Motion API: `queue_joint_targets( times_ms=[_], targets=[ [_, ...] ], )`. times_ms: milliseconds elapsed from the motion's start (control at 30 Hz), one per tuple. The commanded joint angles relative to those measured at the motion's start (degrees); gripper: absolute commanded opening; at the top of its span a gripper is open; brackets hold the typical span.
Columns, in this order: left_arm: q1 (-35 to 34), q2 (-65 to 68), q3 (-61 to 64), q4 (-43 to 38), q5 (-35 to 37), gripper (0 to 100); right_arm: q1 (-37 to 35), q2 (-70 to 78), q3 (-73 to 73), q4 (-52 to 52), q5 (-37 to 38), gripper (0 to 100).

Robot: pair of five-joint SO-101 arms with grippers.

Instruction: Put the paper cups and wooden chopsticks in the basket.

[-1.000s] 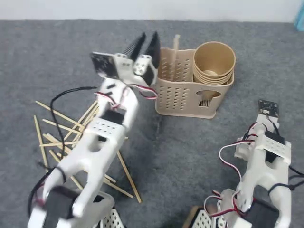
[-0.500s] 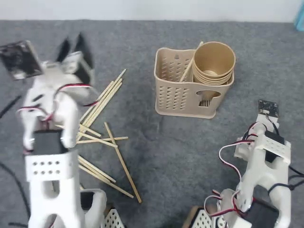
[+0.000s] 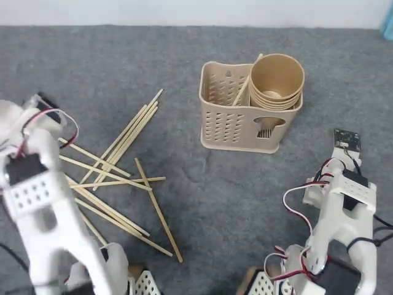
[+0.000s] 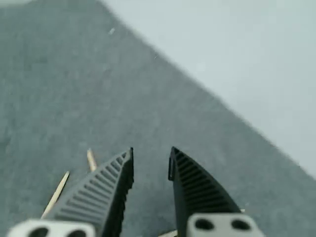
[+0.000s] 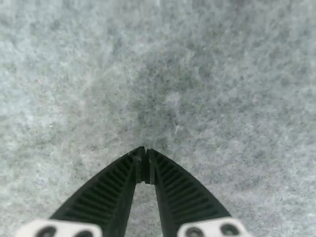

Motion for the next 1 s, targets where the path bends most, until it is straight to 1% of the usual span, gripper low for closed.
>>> queue_joint_targets(
  times_ms=[0,233,533,600,767,967],
  targets=[
    [-2.02,11.69,-7.25,-1.05,2.55,12,-0.4,-2.51,-0.26,-0.31,0.7,0.8],
    [-3.52,32.09,-19.65,-0.88,5.36,12,-0.31,-2.42,-0.26,-0.31,0.62,0.8],
    [-4.31,52.92,-31.08,-0.7,5.36,12,-0.4,-2.42,-0.26,-0.4,0.62,0.8],
    [-5.01,56.62,-34.24,0.79,5.36,12,-0.4,-2.42,-0.26,-0.48,0.53,0.8],
    [-5.8,65.93,-45.58,8.09,5.36,12,-0.48,-2.42,-0.26,-0.48,0.53,0.8],
    [-5.89,77.19,-58.42,14.07,5.36,12,-0.48,-2.42,-0.26,-0.48,0.62,0.8]
  ],
)
